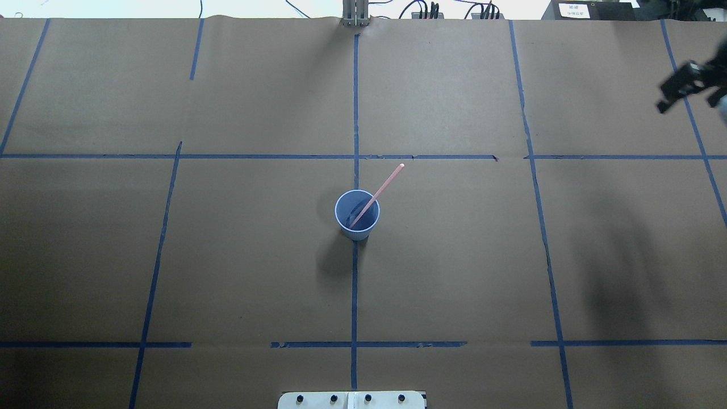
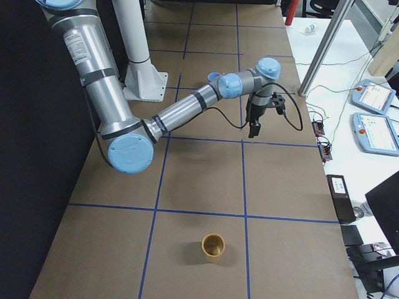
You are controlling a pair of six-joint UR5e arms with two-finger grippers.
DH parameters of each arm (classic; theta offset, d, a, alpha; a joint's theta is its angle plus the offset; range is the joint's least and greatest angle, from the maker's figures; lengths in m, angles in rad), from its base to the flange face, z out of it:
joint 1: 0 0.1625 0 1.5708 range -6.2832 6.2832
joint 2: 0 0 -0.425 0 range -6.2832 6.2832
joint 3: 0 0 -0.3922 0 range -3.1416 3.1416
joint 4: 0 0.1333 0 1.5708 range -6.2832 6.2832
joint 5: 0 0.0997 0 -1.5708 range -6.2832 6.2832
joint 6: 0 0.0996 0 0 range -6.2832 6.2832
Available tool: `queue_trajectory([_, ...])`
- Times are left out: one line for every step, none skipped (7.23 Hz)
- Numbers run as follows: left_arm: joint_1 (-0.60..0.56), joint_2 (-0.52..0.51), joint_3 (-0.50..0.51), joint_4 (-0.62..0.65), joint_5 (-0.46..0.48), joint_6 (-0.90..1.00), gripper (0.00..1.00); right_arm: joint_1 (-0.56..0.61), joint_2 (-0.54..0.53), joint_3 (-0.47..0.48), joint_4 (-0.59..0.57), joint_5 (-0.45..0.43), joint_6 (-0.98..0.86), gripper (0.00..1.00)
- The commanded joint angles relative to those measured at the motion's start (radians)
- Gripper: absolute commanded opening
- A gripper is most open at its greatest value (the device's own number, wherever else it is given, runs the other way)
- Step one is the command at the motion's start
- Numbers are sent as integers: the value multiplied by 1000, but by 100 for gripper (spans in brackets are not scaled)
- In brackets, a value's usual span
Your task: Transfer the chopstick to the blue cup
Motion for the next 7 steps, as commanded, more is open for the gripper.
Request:
queue_trajectory([0,0,-7,-2,0,1,100,122,-247,-4,170,12,-205,100])
queue_trajectory([0,2,-7,-2,0,1,100,141,-344,1,251,11,-210,100])
queue_trajectory([0,3,-7,0,0,1,100,143,-415,-1,330,6,-198,100])
queue_trajectory([0,11,-7,2,2,1,100,143,-429,-2,343,3,-195,100])
queue_trajectory([0,12,-7,0,0,1,100,143,-429,-2,343,2,-195,100])
queue_trajectory([0,12,-7,-2,0,-1,100,143,-431,-1,345,0,-180,100])
queue_trajectory([0,12,-7,0,0,-1,100,143,-429,-1,345,2,-177,100])
